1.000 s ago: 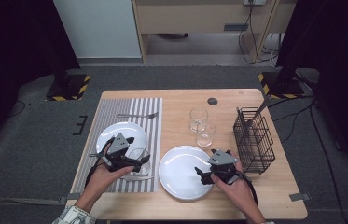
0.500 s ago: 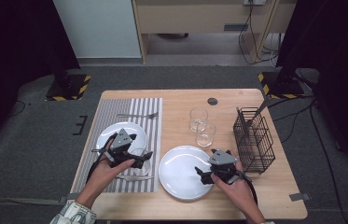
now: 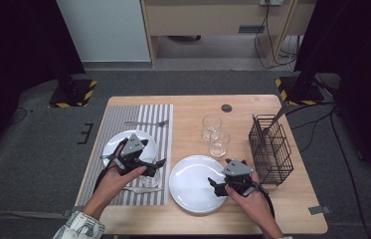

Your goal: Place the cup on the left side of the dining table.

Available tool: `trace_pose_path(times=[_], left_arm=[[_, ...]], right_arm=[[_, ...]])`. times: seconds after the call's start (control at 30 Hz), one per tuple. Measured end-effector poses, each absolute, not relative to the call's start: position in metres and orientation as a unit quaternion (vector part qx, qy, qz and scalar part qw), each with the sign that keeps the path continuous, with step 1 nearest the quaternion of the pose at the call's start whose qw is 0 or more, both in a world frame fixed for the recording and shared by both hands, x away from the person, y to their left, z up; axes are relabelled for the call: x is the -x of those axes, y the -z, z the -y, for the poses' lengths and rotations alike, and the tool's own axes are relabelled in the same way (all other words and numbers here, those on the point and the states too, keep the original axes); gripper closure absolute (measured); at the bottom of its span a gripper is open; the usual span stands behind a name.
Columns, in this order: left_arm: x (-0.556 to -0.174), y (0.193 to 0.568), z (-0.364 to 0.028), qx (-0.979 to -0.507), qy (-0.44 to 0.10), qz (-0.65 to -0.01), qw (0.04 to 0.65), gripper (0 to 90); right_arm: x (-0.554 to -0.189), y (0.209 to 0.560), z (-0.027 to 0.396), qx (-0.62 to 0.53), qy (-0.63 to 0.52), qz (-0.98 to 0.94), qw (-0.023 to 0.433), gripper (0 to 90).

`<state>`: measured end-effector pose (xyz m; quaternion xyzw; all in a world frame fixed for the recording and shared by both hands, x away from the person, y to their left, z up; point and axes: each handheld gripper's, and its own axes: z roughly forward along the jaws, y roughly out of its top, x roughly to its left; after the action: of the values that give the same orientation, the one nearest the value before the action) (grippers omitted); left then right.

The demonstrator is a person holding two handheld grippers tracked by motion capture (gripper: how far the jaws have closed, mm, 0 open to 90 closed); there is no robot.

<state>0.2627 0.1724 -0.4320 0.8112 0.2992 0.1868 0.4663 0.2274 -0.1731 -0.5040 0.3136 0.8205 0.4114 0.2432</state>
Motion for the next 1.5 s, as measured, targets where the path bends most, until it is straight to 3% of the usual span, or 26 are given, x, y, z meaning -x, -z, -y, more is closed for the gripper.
trace_pose_path(times=[0.33,1.07,1.5], left_arm=[[-0.263,0.424,-0.161,-0.813,-0.190,-0.293,0.465,3.5],[-0.251,0.421,-0.082,-0.837,-0.163,-0.235,0.466,3.8],[-0.245,0.430,-0.052,-0.834,-0.152,-0.232,0.477,4.1]], right_arm=[[-0.225,0.502,0.173,-0.312,-0.413,-0.819,0.248,8.2],[-0.211,0.497,0.187,-0.309,-0.410,-0.819,0.258,7.9],[-0.204,0.498,0.194,-0.310,-0.409,-0.818,0.260,7.9]])
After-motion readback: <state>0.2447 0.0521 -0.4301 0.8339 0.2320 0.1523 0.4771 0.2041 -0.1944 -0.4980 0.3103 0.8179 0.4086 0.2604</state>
